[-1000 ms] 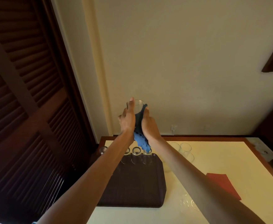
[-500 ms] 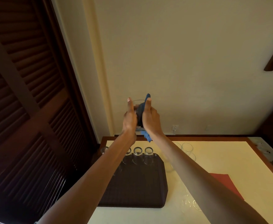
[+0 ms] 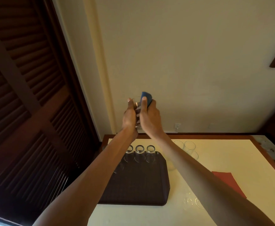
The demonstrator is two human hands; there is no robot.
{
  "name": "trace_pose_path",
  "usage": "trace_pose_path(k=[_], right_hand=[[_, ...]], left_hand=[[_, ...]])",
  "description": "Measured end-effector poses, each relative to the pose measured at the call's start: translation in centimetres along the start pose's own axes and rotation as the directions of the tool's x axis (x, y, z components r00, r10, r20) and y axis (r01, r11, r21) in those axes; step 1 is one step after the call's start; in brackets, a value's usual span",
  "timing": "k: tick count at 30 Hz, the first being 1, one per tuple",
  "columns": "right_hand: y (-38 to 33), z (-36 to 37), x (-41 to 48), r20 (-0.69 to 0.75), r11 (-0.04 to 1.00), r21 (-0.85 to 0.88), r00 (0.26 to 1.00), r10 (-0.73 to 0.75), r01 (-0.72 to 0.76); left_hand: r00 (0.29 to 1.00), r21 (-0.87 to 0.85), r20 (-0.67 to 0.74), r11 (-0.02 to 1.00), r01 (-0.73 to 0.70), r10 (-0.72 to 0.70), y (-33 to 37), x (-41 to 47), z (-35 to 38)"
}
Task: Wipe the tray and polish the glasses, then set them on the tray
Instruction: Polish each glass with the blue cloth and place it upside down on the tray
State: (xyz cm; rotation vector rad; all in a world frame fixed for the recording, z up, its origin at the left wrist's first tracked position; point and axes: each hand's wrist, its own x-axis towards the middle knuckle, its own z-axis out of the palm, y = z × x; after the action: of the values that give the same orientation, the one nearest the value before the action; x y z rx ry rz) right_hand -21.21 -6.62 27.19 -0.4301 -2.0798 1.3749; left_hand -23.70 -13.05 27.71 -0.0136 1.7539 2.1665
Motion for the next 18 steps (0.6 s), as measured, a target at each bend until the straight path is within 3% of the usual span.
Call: trace_pose_path(k=[3, 7, 10, 14, 18], right_hand=[[-0.1, -0.8, 1.3, 0.058, 0.998, 0.023, 0.997, 0.052, -0.053], [0.2, -1.2, 0.0, 0.187, 0.98, -0.011, 0.962, 0.198, -0.2], [1.0, -0.8, -1.6, 0.263, 0.978, -0.051, 0.942, 0.209, -0.203], [1.3, 0.8, -2.6, 0.172, 0.996, -0.021, 0.981, 0.088, -0.086], [0.1, 0.6, -1.0, -0.014, 0.999, -0.014, 0.999, -0.039, 0.038]], left_hand=[[0.999, 0.013, -0.02, 0.999, -0.031, 0.031, 0.3, -0.1, 0.4], [0.998, 0.018, -0.051, 0.999, 0.029, -0.028, 0.7, -0.1, 0.2], [0.996, 0.066, -0.091, 0.998, 0.006, 0.0, 0.4, 0.3, -0.3], [0.996, 0.008, -0.084, 0.999, 0.034, -0.033, -0.2, 1.1, -0.8], [0.999, -0.029, 0.033, 0.999, 0.036, -0.035, -0.5, 0.8, -0.6]])
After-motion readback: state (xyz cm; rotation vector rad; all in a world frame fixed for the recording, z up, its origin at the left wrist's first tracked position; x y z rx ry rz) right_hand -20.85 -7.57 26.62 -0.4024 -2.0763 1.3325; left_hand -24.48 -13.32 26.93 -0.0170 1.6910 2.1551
